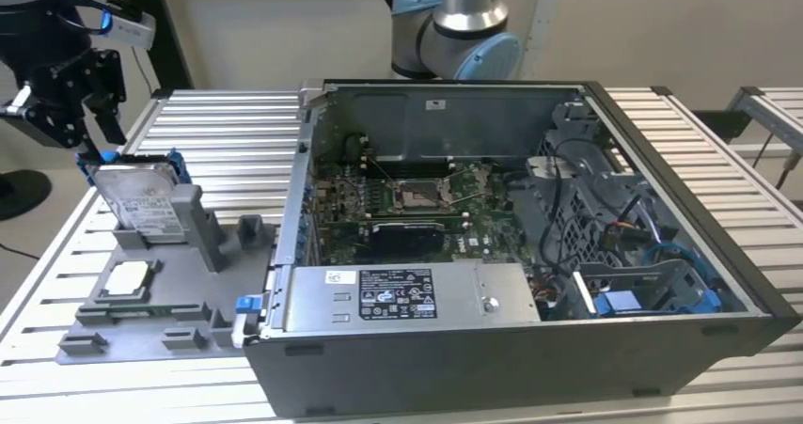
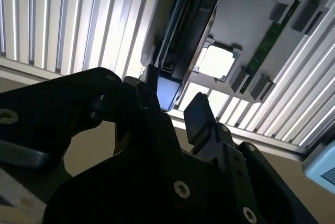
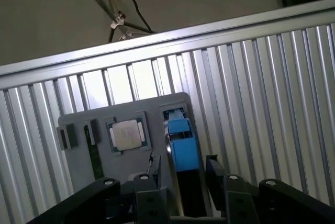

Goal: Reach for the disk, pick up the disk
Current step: 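Pick up the disk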

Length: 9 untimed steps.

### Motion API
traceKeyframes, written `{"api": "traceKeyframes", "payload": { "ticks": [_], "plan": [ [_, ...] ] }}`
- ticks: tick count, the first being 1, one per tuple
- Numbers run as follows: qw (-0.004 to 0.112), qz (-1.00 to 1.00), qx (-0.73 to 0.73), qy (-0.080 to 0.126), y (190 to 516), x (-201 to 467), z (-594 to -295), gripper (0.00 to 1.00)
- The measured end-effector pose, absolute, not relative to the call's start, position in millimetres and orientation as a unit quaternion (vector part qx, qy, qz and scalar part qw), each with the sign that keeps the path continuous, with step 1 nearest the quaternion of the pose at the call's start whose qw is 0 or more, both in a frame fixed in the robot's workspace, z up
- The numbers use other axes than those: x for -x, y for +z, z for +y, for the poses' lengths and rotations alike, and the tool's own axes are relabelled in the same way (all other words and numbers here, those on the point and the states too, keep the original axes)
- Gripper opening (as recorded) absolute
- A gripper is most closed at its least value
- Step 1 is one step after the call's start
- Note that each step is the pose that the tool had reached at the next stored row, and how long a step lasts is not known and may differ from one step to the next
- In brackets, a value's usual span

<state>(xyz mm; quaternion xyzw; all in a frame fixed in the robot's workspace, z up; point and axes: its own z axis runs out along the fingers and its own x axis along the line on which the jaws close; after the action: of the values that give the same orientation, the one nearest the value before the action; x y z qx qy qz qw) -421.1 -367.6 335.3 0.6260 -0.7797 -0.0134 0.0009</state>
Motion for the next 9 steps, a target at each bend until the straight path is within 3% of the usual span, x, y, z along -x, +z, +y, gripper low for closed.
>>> {"api": "traceKeyframes", "payload": {
  "ticks": [9],
  "plan": [
    [0.001,-0.769,-0.639,-0.013,319,423,-364,1.0]
  ]
}}
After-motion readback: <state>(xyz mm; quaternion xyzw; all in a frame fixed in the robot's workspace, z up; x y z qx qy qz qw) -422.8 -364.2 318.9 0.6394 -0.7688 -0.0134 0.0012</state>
